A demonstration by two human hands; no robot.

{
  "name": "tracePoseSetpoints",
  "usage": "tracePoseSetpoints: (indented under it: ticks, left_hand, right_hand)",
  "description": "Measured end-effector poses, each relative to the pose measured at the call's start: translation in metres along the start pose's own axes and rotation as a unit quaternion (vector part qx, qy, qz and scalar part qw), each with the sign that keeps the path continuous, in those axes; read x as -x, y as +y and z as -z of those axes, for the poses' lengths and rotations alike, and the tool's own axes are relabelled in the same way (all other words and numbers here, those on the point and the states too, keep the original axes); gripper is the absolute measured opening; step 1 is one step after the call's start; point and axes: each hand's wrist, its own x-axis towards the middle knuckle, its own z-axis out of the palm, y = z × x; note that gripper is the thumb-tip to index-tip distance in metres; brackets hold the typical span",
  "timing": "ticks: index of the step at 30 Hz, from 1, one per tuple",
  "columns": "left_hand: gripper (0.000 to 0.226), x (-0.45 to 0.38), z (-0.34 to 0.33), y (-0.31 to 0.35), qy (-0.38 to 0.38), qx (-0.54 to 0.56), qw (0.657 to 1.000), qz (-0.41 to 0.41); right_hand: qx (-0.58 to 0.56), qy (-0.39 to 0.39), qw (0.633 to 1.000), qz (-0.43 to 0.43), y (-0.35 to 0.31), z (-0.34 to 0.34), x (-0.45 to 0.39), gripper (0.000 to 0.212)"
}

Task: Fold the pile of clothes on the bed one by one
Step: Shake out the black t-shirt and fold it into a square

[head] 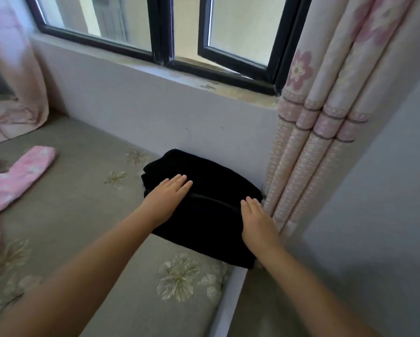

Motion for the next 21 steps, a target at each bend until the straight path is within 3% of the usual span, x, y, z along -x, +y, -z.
tracePoseSetpoints:
  ticks: [5,9,10,13,16,19,21]
  left_hand:
    - [0.060,-0.121,0.010,-0.054,0.020,-0.050,0.999,0.009]
    - [0.052,-0.201,0.020,-0.095,0.057,-0.043,0.997,0.013]
    - [0.051,-0.213,0.013,-0.103,0.062,-0.031,0.998,0.009]
    - [0.051,-0.228,-0.033,-0.121,0.015,-0.053,0.998,0.009]
    - [0.062,-0.218,-0.100,-0.117,-0.123,-0.068,0.989,0.046]
    - [0.077,-0.193,-0.152,-0.095,-0.251,-0.016,0.965,0.072]
    - [0.081,-0.178,-0.173,-0.081,-0.260,0.014,0.961,0.087]
  right_hand:
    - [0.017,-0.010,1.000,-0.008,0.027,0.009,-0.134,0.055]
    - [-0.017,0.114,0.993,-0.003,0.036,0.020,-0.216,0.049]
    - [-0.017,0.108,0.994,-0.004,0.036,0.014,-0.227,0.050]
    - [0.002,-0.012,1.000,0.006,0.032,-0.033,-0.235,0.058]
    - [0.005,-0.148,0.989,0.015,0.027,-0.100,-0.218,0.064]
    - [0.022,-0.305,0.951,0.048,0.021,-0.154,-0.196,0.076]
    - [0.033,-0.331,0.941,0.066,0.024,-0.174,-0.189,0.076]
